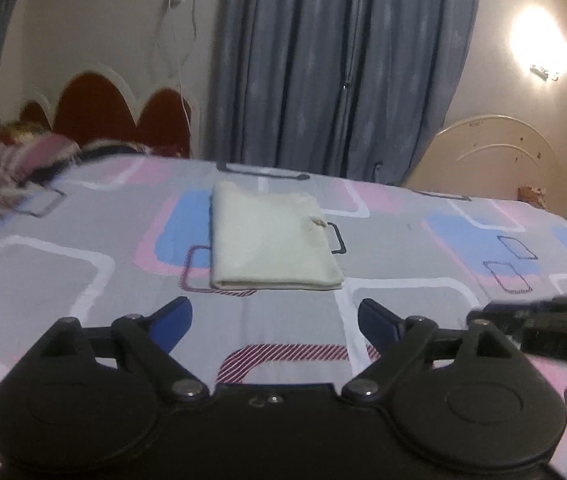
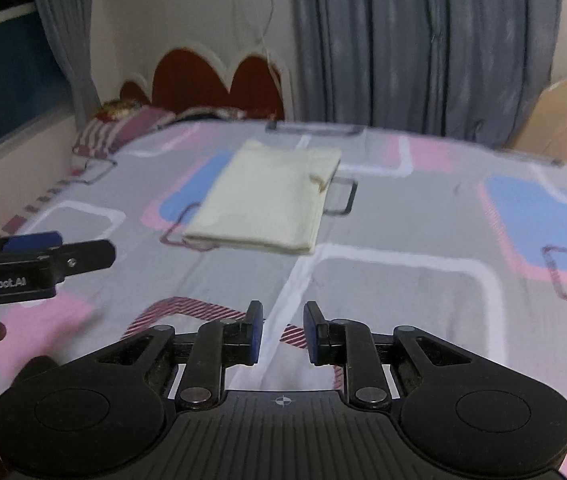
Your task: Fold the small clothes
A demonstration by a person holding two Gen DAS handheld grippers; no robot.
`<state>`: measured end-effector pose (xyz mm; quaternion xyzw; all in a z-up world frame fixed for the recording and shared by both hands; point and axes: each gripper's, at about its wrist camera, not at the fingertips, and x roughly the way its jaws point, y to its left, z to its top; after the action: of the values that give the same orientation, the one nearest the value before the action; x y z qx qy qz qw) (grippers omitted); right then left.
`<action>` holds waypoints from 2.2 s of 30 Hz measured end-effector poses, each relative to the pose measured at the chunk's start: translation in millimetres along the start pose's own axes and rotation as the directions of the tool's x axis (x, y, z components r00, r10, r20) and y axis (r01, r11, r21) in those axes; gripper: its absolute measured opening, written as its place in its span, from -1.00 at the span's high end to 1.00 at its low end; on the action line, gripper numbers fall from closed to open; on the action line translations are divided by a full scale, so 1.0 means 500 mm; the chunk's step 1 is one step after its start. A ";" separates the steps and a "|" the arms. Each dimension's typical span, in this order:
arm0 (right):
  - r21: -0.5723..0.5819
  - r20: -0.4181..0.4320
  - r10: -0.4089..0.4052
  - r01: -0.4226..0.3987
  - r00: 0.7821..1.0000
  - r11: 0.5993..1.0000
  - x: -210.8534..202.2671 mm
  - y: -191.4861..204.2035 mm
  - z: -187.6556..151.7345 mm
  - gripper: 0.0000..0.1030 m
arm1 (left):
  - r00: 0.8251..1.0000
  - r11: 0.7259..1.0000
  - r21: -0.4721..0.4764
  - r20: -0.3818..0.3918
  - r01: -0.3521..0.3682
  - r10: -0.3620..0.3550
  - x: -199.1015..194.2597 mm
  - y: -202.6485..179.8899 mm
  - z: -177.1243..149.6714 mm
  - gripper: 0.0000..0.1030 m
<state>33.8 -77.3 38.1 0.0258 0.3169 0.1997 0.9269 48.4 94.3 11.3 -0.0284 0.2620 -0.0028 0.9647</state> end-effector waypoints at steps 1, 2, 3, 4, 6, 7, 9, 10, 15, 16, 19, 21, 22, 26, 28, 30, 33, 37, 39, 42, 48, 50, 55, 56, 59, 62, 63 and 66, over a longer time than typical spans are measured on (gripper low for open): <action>0.014 0.023 -0.020 0.019 1.000 1.000 -0.025 0.004 -0.004 -0.11 | 0.999 0.999 0.023 0.006 -0.035 0.035 -0.021 -0.010 -0.007 -0.80; 0.023 0.060 -0.048 0.047 0.997 0.999 -0.052 0.012 -0.010 -0.71 | 0.998 0.996 0.051 0.013 -0.068 0.068 -0.038 -0.019 -0.013 -0.80; 0.013 0.128 -0.065 0.064 0.990 0.998 -0.083 0.025 -0.020 -0.99 | 0.996 0.993 0.075 0.025 -0.092 0.090 -0.055 -0.027 -0.018 -0.80; -0.008 0.143 -0.066 0.067 0.988 0.998 -0.102 0.037 -0.024 -1.00 | 0.995 0.991 0.091 0.046 -0.097 0.093 -0.080 -0.034 -0.025 -0.80; -0.010 0.154 -0.056 0.058 0.987 0.998 -0.132 0.055 -0.034 -1.00 | 0.995 0.993 0.094 0.072 -0.077 0.071 -0.127 -0.041 -0.035 -0.80; -0.008 0.161 -0.045 0.047 0.986 0.999 -0.145 0.062 -0.040 -1.00 | 0.994 0.992 0.096 0.079 -0.088 0.080 -0.144 -0.045 -0.037 -0.80; -0.022 0.166 -0.040 0.044 0.985 0.999 -0.163 0.079 -0.050 -1.00 | 0.991 0.991 0.096 0.104 -0.097 0.087 -0.177 -0.052 -0.042 -0.80; -0.031 0.167 -0.042 0.048 0.985 0.998 -0.168 0.084 -0.054 -1.00 | 0.990 0.991 0.091 0.109 -0.099 0.089 -0.190 -0.054 -0.043 -0.80; -0.056 0.187 -0.049 0.060 0.981 0.997 -0.203 0.102 -0.068 -1.00 | 0.989 0.994 0.056 0.119 -0.098 0.091 -0.223 -0.060 -0.042 -0.80; -0.057 0.192 -0.053 0.065 0.980 0.996 -0.221 0.099 -0.076 -1.00 | 0.989 0.995 0.054 0.126 -0.082 0.074 -0.229 -0.056 -0.042 -0.79; -0.052 0.199 -0.058 0.070 0.978 0.996 -0.237 0.092 -0.082 -1.00 | 0.991 0.994 0.074 0.113 -0.080 0.071 -0.229 -0.060 -0.048 0.42; -0.053 0.202 -0.060 0.072 0.978 0.996 -0.247 0.090 -0.084 -1.00 | 0.998 0.999 0.018 0.053 -0.045 0.044 -0.222 -0.048 -0.052 0.47; -0.054 0.206 -0.059 0.072 0.977 0.996 -0.251 0.088 -0.085 -1.00 | 0.997 0.999 0.009 0.054 -0.047 0.047 -0.218 -0.043 -0.053 0.32; -0.060 0.213 -0.075 0.090 0.974 0.994 -0.260 0.088 -0.089 -1.00 | 0.984 0.992 0.003 0.123 -0.129 0.128 -0.230 -0.051 -0.058 -1.00; -0.055 0.208 -0.082 0.095 0.975 0.994 -0.264 0.086 -0.089 -1.00 | 0.987 0.992 0.012 0.103 -0.125 0.123 -0.221 -0.051 -0.055 -1.00; -0.051 0.202 -0.082 0.094 0.976 0.994 -0.265 0.089 -0.089 -1.00 | 0.988 0.993 0.005 0.099 -0.120 0.119 -0.219 -0.048 -0.055 -1.00; -0.054 0.208 -0.082 0.095 0.975 0.994 -0.270 0.091 -0.089 -1.00 | 0.987 0.992 -0.002 0.104 -0.123 0.122 -0.226 -0.048 -0.058 -1.00; -0.048 0.212 -0.090 0.102 0.973 0.994 -0.274 0.089 -0.090 -1.00 | 0.986 0.993 0.001 0.121 -0.119 0.118 -0.244 -0.049 -0.063 -1.00; -0.049 0.211 -0.098 0.110 0.973 0.993 -0.275 0.092 -0.090 -1.00 | 0.985 0.993 -0.001 0.123 -0.121 0.120 -0.254 -0.051 -0.068 -1.00; -0.051 0.215 -0.097 0.110 0.972 0.993 -0.277 0.092 -0.088 -1.00 | 0.986 0.994 -0.003 0.129 -0.106 0.105 -0.260 -0.052 -0.071 -1.00; -0.061 0.213 -0.091 0.106 0.973 0.992 -0.281 0.095 -0.088 -1.00 | 0.984 0.995 0.021 0.149 -0.098 0.094 -0.270 -0.053 -0.070 -1.00; -0.071 0.210 -0.091 0.108 0.973 0.992 -0.279 0.092 -0.090 -1.00 | 0.984 0.995 0.031 0.155 -0.097 0.092 -0.273 -0.054 -0.068 -1.00; -0.091 0.220 -0.098 0.120 0.971 0.989 -0.284 0.090 -0.097 -1.00 | 0.983 0.995 0.038 0.163 -0.093 0.086 -0.281 -0.051 -0.068 -1.00; -0.087 0.221 -0.099 0.121 0.970 0.989 -0.286 0.088 -0.097 -1.00 | 0.982 0.995 0.036 0.166 -0.094 0.086 -0.283 -0.050 -0.068 -1.00; -0.079 0.224 -0.109 0.129 0.968 0.988 -0.289 0.082 -0.094 -1.00 | 0.982 0.995 0.034 0.170 -0.094 0.087 -0.284 -0.047 -0.066 -1.00; -0.078 0.227 -0.111 0.131 0.968 0.988 -0.293 0.080 -0.094 -1.00 | 0.980 0.994 0.037 0.175 -0.099 0.091 -0.284 -0.044 -0.064 -1.00; -0.079 0.228 -0.110 0.131 0.967 0.988 -0.295 0.081 -0.094 -1.00 | 0.980 0.994 0.039 0.175 -0.101 0.092 -0.281 -0.044 -0.062 -1.00; -0.087 0.227 -0.107 0.130 0.968 0.988 -0.296 0.082 -0.092 -1.00 | 0.980 0.995 0.037 0.178 -0.097 0.089 -0.286 -0.045 -0.064 -1.00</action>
<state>-114.7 -100.3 94.0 -0.0180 0.2022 0.1556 0.9667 -90.7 73.0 57.2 0.0054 0.1765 0.0388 0.9835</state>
